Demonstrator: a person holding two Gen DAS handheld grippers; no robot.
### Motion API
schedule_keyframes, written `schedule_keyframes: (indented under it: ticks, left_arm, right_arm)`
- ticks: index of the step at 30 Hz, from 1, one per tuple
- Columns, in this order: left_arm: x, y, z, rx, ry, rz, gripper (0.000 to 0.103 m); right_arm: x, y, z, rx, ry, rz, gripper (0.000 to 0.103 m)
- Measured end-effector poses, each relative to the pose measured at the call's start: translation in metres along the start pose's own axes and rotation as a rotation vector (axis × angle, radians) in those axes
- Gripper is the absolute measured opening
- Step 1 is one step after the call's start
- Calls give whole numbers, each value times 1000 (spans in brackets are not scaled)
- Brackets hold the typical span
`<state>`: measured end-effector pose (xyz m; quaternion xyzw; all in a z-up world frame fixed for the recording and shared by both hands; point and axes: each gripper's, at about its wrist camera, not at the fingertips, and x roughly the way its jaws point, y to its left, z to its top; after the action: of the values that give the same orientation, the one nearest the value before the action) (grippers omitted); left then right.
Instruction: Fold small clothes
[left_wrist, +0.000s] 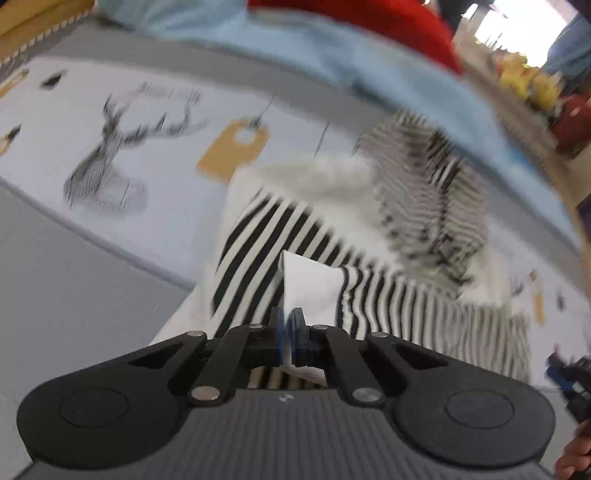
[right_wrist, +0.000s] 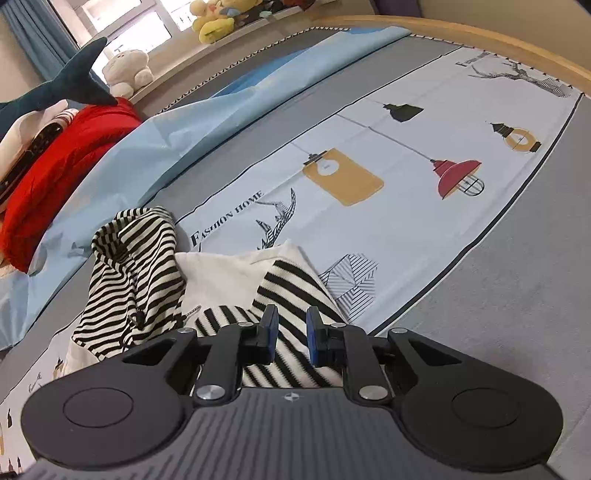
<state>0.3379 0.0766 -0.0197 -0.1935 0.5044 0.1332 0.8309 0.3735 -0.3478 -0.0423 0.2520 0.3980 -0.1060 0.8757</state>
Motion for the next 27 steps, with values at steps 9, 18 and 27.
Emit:
schedule_keyframes:
  ticks: [9,18,27]
  left_arm:
    - [21,5,20,-26,-11,-49,14]
    - [57,37,25,-144,79,-91,23]
    - [64,26,24,-134,92,-126,29]
  right_arm:
    - [24,-6,-15,47,141,-22,17]
    - [23,-7,-15,52,151,3,17]
    - [27,-5,-18,59,181,21,18]
